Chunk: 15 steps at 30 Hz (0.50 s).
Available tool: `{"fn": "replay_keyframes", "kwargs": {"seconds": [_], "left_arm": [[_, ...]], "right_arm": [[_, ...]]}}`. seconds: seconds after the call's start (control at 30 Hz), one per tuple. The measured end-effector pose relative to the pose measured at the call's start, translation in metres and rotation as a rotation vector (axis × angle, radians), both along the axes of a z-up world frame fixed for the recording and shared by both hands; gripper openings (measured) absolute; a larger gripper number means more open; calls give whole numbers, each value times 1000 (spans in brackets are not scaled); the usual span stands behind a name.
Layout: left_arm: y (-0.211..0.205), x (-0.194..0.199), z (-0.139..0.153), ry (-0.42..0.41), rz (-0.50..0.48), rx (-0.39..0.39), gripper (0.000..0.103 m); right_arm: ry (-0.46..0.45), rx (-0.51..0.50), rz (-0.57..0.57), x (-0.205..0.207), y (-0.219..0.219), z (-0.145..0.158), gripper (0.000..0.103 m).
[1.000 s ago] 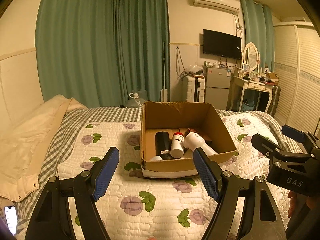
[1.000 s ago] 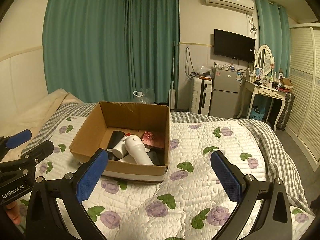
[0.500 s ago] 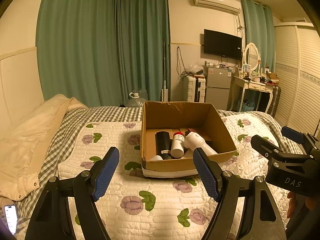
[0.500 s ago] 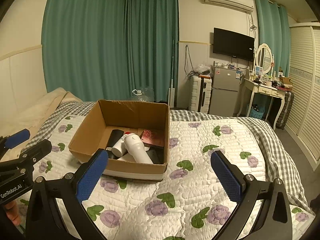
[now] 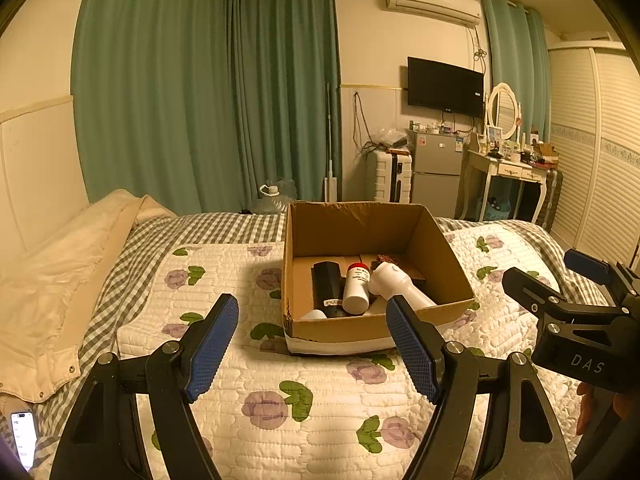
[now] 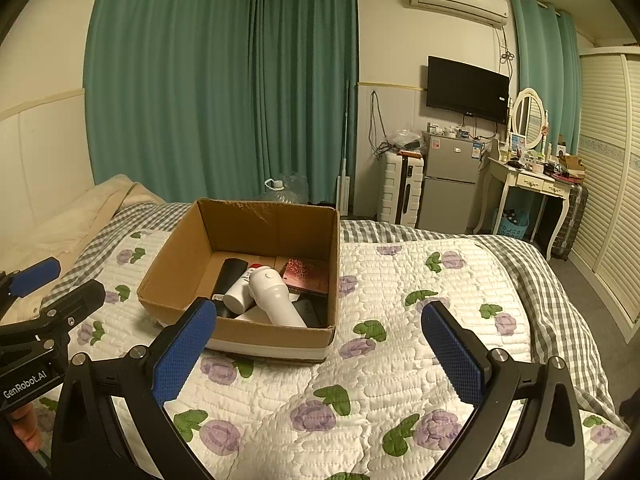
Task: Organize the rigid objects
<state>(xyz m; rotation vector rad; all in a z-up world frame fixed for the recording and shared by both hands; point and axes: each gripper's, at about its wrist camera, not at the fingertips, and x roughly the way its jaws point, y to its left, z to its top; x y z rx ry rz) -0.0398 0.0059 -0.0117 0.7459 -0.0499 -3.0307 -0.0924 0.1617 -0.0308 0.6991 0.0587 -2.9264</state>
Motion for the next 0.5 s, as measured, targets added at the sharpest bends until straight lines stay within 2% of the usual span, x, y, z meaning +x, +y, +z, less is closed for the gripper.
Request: {"fn": "replay_keyframes", "kwargs": {"seconds": [0.5], "left_arm": [[-3,-3,-4,-6,6,-8,79]], "right_arm": [[-7,5,-2,-2,0,-2,103]]}}
